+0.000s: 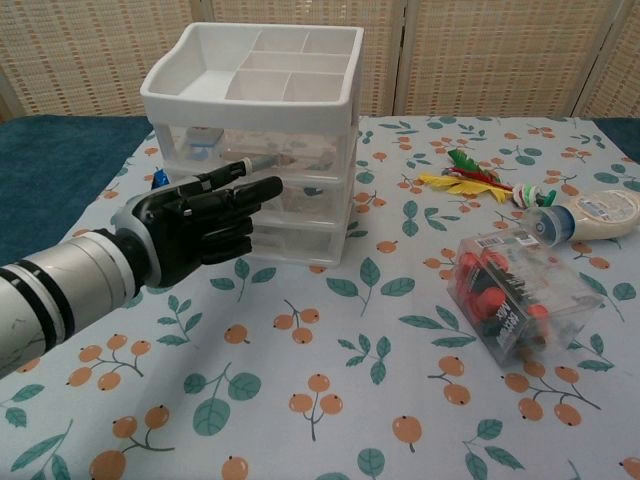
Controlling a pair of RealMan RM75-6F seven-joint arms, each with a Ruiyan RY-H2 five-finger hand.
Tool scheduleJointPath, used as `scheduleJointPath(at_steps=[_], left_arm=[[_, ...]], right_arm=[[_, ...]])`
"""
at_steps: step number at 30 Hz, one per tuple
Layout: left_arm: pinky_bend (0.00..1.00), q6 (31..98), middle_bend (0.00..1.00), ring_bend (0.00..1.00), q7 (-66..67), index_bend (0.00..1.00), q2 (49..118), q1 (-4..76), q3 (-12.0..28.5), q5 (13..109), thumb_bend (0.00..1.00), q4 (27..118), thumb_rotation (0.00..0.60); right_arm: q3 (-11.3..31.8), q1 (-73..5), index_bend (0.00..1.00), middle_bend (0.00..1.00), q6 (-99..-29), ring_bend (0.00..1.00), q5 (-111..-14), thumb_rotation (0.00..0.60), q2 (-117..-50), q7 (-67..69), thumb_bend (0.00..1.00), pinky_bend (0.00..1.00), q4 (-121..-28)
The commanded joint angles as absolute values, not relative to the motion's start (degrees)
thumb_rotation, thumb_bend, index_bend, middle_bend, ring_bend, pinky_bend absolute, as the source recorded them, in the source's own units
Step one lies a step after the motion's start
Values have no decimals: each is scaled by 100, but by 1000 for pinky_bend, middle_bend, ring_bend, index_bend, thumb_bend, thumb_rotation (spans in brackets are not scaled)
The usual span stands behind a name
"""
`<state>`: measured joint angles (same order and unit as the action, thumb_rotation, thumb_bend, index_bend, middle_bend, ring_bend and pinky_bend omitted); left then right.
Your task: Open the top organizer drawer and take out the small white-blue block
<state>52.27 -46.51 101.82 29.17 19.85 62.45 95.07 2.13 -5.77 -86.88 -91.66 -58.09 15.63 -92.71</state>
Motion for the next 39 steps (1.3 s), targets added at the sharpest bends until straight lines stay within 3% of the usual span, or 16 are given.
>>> scheduleJointPath(at_steps=[1,13,27,39], left_arm=[[1000,5169,930,1000,-4716,175,10210,2930,2052,6177,290,9484,600],[1000,5034,930,1000,-4843,257,10195,2903,2130,6181,292,9442,600],[1000,5047,930,1000,-4968,269,10109,2697,1909,6411,292,9562,600],[1000,5147,930,1000,-5014,158,9862,2464,1609,6759,292,9822,600]], right_arm=[[213,-572,72,209,-8684,80,-9155,600,-5812,1574,289,128,-9260],[226,-563,72,209,-8670,80,-9119,600,-5832,1627,288,128,-9196],[222,-539,72,209,-8688,80,-9123,600,-5844,1637,289,128,-9179],[230,-562,72,209,-8659,80,-9136,600,-5861,1645,289,128,-9166]])
